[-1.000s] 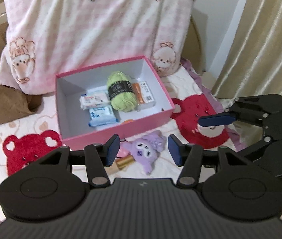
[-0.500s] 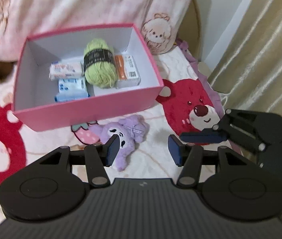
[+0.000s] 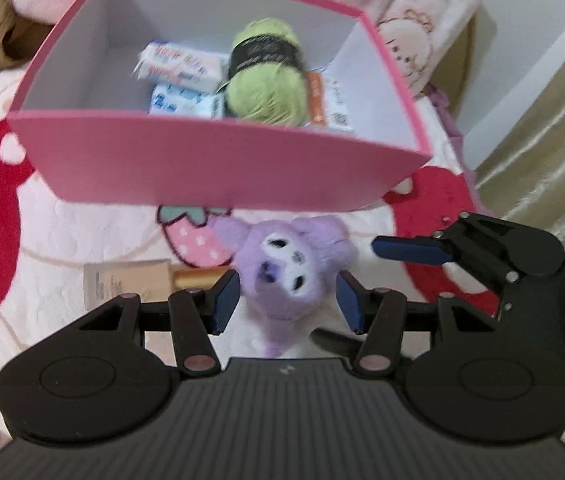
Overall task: Organize objects
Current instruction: 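Move the left tool down to the purple plush toy beside the box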
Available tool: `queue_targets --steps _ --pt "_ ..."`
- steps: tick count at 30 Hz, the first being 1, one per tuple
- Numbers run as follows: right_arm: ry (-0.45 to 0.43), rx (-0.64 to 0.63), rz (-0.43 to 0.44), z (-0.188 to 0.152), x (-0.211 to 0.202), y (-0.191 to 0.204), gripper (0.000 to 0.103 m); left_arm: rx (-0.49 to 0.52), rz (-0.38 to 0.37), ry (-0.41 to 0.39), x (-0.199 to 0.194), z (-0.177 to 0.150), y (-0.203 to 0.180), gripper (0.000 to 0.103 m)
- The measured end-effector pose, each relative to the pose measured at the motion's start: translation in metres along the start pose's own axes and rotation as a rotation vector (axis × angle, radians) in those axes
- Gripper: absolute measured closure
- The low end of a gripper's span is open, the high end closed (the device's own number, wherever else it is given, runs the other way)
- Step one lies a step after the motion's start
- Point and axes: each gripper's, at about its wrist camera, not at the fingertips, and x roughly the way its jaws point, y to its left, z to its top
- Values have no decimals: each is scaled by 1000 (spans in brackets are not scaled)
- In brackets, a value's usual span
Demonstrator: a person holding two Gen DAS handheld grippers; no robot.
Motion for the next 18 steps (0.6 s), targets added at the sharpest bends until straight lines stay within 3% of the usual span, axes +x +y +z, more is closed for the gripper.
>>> queue_targets --steps 4,9,18 --pt "22 -14 -23 -8 15 -2 24 -31 6 20 16 -12 12 53" --pt "66 -14 -18 -8 33 -5 24 -33 2 -12 24 -22 18 54" --pt "22 31 19 -13 44 -18 12 -38 -43 -41 34 -23 11 57"
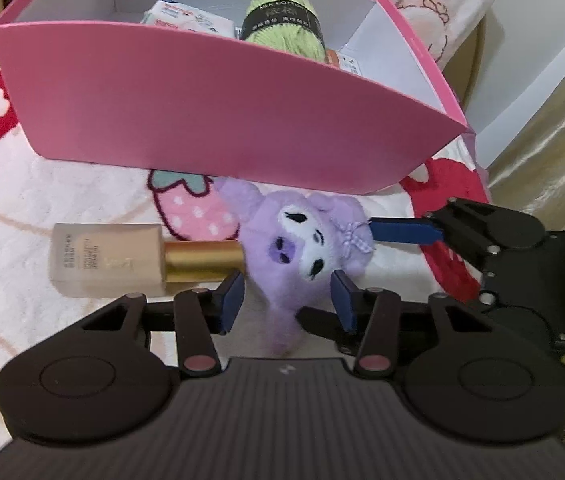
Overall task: Organize objects
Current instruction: 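Move the left tool down to the purple plush toy beside the box, then close the left tool on the purple plush toy's head and lift it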
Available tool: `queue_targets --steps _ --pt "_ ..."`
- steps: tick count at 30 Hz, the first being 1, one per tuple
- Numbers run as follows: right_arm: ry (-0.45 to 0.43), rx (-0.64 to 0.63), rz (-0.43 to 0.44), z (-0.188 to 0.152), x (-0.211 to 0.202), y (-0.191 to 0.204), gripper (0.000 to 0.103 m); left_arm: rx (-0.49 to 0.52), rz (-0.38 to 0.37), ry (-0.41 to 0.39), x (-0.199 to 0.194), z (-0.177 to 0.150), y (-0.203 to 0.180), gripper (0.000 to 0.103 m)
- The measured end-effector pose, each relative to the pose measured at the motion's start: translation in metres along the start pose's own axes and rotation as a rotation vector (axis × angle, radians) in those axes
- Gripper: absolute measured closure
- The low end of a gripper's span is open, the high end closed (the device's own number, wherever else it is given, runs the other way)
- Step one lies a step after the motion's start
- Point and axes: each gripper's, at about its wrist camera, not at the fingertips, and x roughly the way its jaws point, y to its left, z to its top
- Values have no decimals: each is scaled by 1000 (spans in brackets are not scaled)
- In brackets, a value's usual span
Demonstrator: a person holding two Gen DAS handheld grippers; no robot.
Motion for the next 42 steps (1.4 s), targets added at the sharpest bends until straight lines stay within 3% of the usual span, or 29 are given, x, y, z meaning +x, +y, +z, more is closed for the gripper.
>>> queue_targets --steps 6,9,18,23,29,34,40,42 --pt "-24 21 34 2 6 -4 10 -36 -13 -42 6 -4 3 57" --pt "-17 0 12 2 -1 1 17 -56 -21 -51 4 -5 5 57" --pt "99 28 20 -8 -25 27 20 -24 -40 -36 -6 -10 2 57" --pt "115 97 85 -12 -39 38 20 57 -16 -19 -6 -14 -4 56" --pt "59 -34 21 -20 -59 57 20 65 35 28 -16 -13 -6 52" --pt "-16 -61 -30 -18 -54 43 14 -66 55 55 -22 -24 8 47" --pt "57 -119 -34 -13 -18 41 14 -56 80 49 -16 -34 4 41" --pt "46 -85 -9 -14 -19 36 24 -55 73 31 -16 -35 4 41"
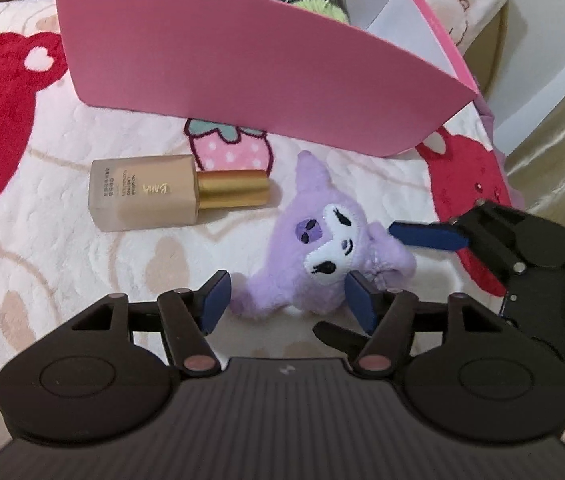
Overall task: Organize objects
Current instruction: 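Close the left tool on the purple plush toy's head and lift it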
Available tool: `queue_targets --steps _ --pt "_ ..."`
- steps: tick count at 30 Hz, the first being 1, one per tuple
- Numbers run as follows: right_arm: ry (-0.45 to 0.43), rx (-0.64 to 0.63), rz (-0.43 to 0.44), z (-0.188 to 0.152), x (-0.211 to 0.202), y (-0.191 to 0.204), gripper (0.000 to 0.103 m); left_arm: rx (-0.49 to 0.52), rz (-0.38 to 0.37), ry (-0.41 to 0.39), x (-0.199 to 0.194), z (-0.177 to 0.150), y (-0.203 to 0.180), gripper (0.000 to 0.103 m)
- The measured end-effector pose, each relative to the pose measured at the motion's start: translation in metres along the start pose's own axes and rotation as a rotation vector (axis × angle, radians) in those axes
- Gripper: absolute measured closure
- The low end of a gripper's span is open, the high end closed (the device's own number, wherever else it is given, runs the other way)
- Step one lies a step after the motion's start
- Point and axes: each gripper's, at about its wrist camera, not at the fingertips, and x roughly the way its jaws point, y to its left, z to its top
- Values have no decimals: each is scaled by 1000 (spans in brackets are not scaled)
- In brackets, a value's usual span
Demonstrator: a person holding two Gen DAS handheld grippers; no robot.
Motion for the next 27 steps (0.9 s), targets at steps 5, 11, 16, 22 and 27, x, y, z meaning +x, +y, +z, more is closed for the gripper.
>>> queue_targets --steps 5,11,16,22,27 --pt "24 178 21 0 -3 -12 40 -50 -30 -62 -8 3 3 40" --pt "83 489 15 -11 -4 -32 45 -116 -51 -70 -9 5 7 37" --pt "85 699 57 -24 -4 -36 46 -114 -94 -64 -7 0 1 44" --pt "103 742 165 -31 -3 -24 52 -173 -159 -27 3 -3 10 64" --pt "93 420 -121 -13 -7 21 35 -157 -132 -18 9 -5 7 60"
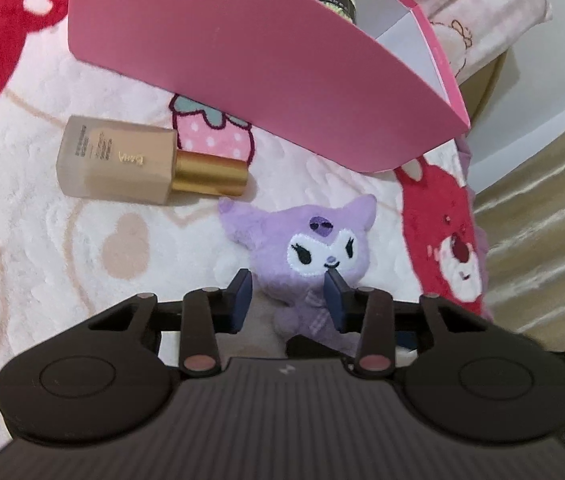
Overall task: Organize objects
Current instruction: 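Close the left tool on the purple plush toy's head and lift it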
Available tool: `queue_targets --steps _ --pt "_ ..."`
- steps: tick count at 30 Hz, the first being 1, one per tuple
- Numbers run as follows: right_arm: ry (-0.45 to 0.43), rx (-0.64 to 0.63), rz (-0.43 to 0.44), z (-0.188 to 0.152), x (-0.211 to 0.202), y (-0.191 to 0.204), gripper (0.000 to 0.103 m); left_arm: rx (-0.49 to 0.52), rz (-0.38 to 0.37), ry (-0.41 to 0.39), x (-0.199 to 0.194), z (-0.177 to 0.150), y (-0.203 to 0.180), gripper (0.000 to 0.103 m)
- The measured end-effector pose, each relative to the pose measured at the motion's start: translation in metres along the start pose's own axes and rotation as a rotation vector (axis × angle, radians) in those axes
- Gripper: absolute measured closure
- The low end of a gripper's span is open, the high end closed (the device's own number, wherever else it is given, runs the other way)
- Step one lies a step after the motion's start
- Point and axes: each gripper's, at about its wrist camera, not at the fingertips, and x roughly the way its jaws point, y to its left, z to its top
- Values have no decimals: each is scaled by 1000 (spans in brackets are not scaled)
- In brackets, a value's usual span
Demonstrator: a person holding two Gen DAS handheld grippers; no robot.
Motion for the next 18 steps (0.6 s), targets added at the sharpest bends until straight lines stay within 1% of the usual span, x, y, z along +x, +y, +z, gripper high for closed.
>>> queue_targets --steps 1,2,3,4,6,7,8,9,12,16,18 --pt "-18 -45 -48 -2 -1 7 29 8 7 -3 0 -1 -1 60" --pt "-33 -83 -80 -4 -3 12 28 12 8 -2 0 -1 -2 58" --pt "-40 -107 -92 -5 -2 15 28 12 6 1 1 -1 -1 56" --pt "-39 -110 -83 -4 -2 15 28 10 1 3 2 -1 -1 54" --pt "-27 -77 -31 -1 3 9 35 7 -18 -3 4 -1 -1 54" --pt "-15 -63 -14 2 5 6 48 11 -34 -8 6 0 -2 56" --pt "-9 -55 -12 3 7 3 49 18 -41 -13 8 0 -4 63" --pt "-10 -44 -5 5 7 0 50 30 -50 -18 9 0 -6 68" --pt "-14 10 30 4 6 -6 52 85 -45 -37 3 -2 -15 71" --pt "-45 33 46 0 -10 -3 53 88 -65 -48 -11 -2 -18 72" --pt "-66 49 55 -3 -16 -2 53 104 -60 -46 -19 -1 -22 72"
